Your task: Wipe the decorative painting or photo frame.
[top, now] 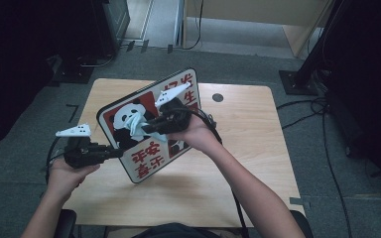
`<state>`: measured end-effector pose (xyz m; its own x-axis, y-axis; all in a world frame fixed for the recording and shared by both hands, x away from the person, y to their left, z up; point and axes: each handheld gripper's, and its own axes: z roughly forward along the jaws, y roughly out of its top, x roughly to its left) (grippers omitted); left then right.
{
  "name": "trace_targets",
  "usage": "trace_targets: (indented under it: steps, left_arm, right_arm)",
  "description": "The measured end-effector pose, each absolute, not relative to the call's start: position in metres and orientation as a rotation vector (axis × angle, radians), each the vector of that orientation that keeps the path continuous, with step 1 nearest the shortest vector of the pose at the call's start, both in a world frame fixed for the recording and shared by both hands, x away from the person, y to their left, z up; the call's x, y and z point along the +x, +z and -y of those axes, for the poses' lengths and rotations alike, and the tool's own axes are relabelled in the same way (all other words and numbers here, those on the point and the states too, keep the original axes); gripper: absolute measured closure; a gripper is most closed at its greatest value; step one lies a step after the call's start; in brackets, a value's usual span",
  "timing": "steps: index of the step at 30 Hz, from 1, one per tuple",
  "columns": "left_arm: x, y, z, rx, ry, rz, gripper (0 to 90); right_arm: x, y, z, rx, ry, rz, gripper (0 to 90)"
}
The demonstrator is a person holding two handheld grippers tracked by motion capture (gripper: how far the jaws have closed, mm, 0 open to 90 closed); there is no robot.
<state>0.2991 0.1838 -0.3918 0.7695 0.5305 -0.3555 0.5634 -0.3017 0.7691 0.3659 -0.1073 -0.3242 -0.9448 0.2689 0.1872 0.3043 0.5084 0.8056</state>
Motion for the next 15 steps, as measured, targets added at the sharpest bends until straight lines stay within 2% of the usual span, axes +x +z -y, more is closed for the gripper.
trace_targets:
  steps: [9,15]
  left_arm:
    - [0.296,-0.391,-0.182,1.987,-0.008,-0.796,78.4]
    - [0.296,-0.392,-0.183,1.992,-0.011,-0.793,78.5]
  right_arm:
    - [0.369,-0.285,0.087,-0.457,-1.52,2.699,80.2]
    - [0.368,-0.28,0.08,-0.447,-1.525,2.711,80.3]
